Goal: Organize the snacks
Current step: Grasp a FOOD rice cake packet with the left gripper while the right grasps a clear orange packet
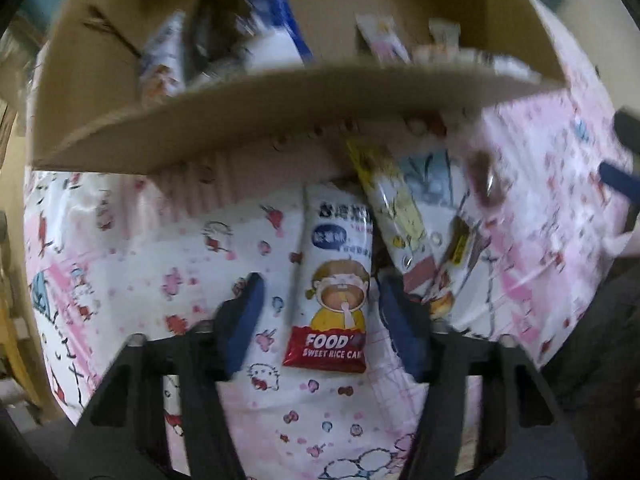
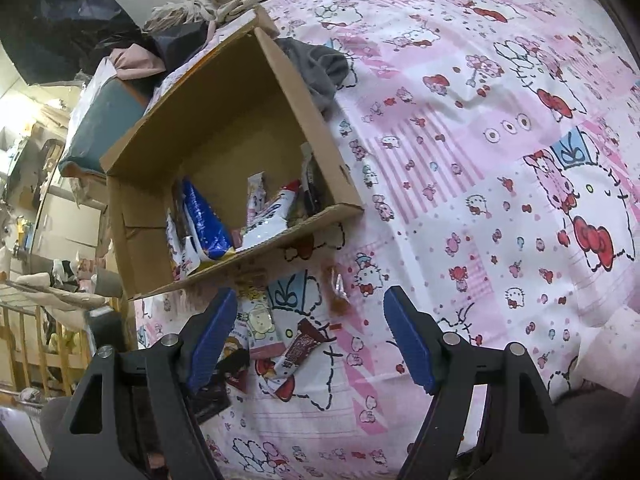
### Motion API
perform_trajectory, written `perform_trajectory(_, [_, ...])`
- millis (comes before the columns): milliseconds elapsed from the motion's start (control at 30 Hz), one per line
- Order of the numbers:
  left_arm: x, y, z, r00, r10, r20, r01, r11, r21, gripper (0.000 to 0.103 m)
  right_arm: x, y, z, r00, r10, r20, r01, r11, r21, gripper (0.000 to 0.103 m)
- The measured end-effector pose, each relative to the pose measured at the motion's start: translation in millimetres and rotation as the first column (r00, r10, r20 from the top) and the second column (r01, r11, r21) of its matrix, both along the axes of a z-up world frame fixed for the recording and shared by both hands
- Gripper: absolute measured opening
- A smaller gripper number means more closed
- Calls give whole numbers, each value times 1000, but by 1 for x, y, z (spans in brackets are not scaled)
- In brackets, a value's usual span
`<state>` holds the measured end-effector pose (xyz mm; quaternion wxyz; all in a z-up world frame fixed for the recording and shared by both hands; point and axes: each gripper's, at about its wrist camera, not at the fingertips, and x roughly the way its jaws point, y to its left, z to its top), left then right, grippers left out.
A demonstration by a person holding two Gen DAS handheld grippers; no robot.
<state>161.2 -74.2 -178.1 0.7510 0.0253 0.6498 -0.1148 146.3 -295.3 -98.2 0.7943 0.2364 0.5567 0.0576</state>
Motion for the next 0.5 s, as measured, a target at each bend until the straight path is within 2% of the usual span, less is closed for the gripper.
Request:
perform_trajectory(100, [-1, -2, -2, 1000, -2, 14, 2, 1000, 19, 29, 0, -2, -2, 1000, -5, -11, 5, 1000, -5, 78])
perform_trajectory(233, [-10, 4, 5, 1000, 15, -14, -15, 1000, -20, 27, 1, -4, -5, 1000, -12, -22, 12, 1000, 13, 78])
perform_trajectory(367, [-28, 25, 31, 994, 94, -55, -98, 991, -90, 27, 2, -8, -18, 996, -22, -86, 30, 994, 101, 78])
perform_trajectory(400, [-32, 29, 40, 993, 109, -48, -113, 987, -112, 27, 2, -8, -22, 994, -21, -105, 32, 995, 98, 78])
perform_trajectory(500, [-46, 43, 64, 986, 163, 18, -160, 981, -107, 27, 9, 0, -31, 989, -2, -146, 11, 998, 60, 78])
